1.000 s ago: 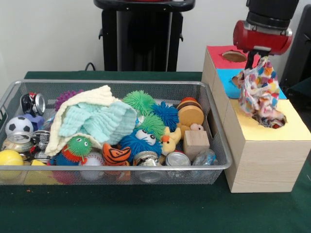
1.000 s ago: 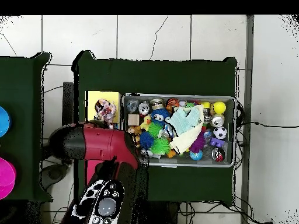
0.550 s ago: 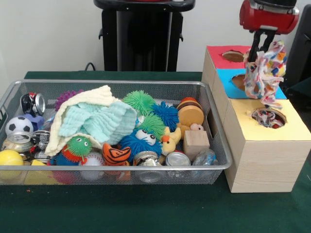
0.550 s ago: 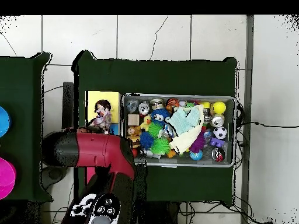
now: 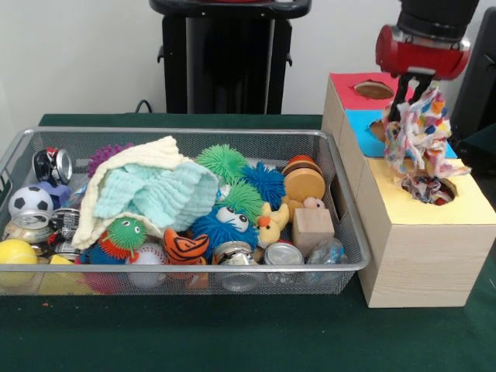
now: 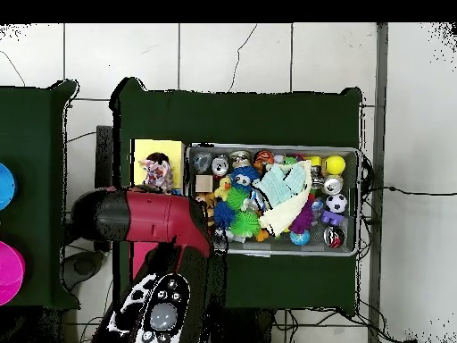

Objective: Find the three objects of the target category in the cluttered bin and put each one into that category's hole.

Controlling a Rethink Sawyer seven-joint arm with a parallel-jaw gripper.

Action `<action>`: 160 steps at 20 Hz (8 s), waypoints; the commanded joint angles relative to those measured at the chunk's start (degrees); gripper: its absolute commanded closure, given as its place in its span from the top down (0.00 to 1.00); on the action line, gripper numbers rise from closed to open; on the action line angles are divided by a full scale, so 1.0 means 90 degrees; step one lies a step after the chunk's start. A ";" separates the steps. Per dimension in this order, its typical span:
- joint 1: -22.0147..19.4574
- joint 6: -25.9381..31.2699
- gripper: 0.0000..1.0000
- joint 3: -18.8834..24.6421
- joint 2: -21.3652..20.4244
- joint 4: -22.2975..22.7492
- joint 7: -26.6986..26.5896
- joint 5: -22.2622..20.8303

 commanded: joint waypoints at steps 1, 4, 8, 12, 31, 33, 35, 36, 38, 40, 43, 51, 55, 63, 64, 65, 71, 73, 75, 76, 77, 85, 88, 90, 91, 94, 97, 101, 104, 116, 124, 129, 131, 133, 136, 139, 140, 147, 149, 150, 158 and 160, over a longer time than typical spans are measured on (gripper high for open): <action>-0.0345 -0.0502 0.00 0.0705 0.0732 -0.0229 0.1282 0.0224; -0.0348 -0.0672 0.00 0.0651 0.0865 -0.0364 0.1332 0.0197; -0.0430 -0.0918 0.00 0.0778 0.0844 -0.0397 0.1290 0.0268; -0.0414 -0.0841 0.00 0.0727 0.0779 -0.0541 0.1242 0.0242; -0.0373 -0.1288 0.00 0.1003 0.0914 -0.1203 0.1301 0.0394; -0.0416 -0.1486 0.00 0.1044 0.1090 -0.1164 0.1334 0.0389; -0.0479 -0.1627 0.00 0.1107 0.1231 -0.1112 0.1342 0.0390; -0.0465 -0.1662 0.00 0.1052 0.1314 -0.1104 0.1376 0.0375; -0.0444 -0.1677 0.00 0.0969 0.1429 -0.1081 0.1444 0.0383; -0.0435 -0.1656 0.00 0.0898 0.1471 -0.1023 0.1512 0.0411; -0.0376 -0.1406 0.00 0.0712 0.1336 -0.0856 0.1588 0.0434; 0.0006 -0.0358 0.00 -0.0048 0.0388 -0.0372 0.1593 0.0221; 0.0054 -0.0342 0.00 -0.0102 0.0186 -0.0212 0.1584 0.0259; 0.0361 -0.0513 0.00 -0.0621 0.0002 0.0290 0.1957 0.0308; 0.0414 -0.0362 0.00 -0.0705 0.0056 0.0371 0.2046 0.0336; 0.0426 -0.0293 0.00 -0.0743 0.0088 0.0440 0.2068 0.0351; 0.0666 0.0181 0.00 -0.1222 0.0485 0.0472 0.2429 0.0407; 0.0723 0.0333 0.00 -0.1317 0.0571 0.0484 0.2512 0.0401; 0.0823 0.0596 0.00 -0.1483 0.0658 0.0402 0.2628 0.0345; 0.0918 0.0867 0.00 -0.1667 0.0709 0.0313 0.2745 0.0294; 0.0961 0.1015 0.00 -0.1772 0.0711 0.0261 0.2784 0.0245; 0.1153 0.1886 0.00 -0.2083 0.0632 -0.0240 0.2926 0.0033; 0.1133 0.1956 0.00 -0.1882 0.0503 -0.0320 0.2830 0.0106; 0.1063 0.1772 0.00 -0.1626 0.0559 -0.0422 0.2804 0.0235; 0.1033 0.1653 0.00 -0.1521 0.0593 -0.0451 0.2797 0.0295; 0.0963 0.1075 0.00 -0.1220 0.0733 -0.0624 0.2782 0.0469; 0.0982 0.0943 0.00 -0.1138 0.0820 -0.0825 0.2836 0.0544; 0.0933 0.0757 0.00 -0.1082 0.0961 -0.1119 0.2829 0.0580; 0.0959 0.0446 0.00 -0.1147 0.1146 -0.1419 0.2821 0.0517; 0.0730 -0.1178 0.00 -0.0801 0.1552 -0.1340 0.2786 0.0720; 0.0785 -0.1820 0.00 -0.0749 0.1990 -0.1188 0.3026 0.0997; 0.0627 -0.1845 0.00 -0.0424 0.2026 -0.1087 0.2922 0.1169; 0.0602 -0.1788 0.00 -0.0330 0.2025 -0.1025 0.2966 0.1259; 0.0601 -0.1912 0.00 -0.0244 0.2046 -0.0957 0.3062 0.1375; 0.0647 -0.1946 0.00 -0.0203 0.2028 -0.0902 0.3168 0.1533; 0.0638 -0.1890 0.00 -0.0076 0.1937 -0.0765 0.3181 0.1679; 0.0690 -0.1820 0.00 -0.0130 0.1926 -0.0745 0.3228 0.1728; 0.0643 -0.1563 0.00 0.0062 0.1794 -0.0433 0.3253 0.2082; 0.0734 -0.1378 0.00 -0.0082 0.1811 -0.0407 0.3367 0.2175; 0.0770 -0.1275 0.00 -0.0140 0.1820 -0.0391 0.3430 0.2228; 0.0823 -0.0587 0.00 -0.0361 0.1720 -0.0106 0.3481 0.2350; 0.0856 -0.0452 0.00 -0.0424 0.1762 -0.0107 0.3527 0.2351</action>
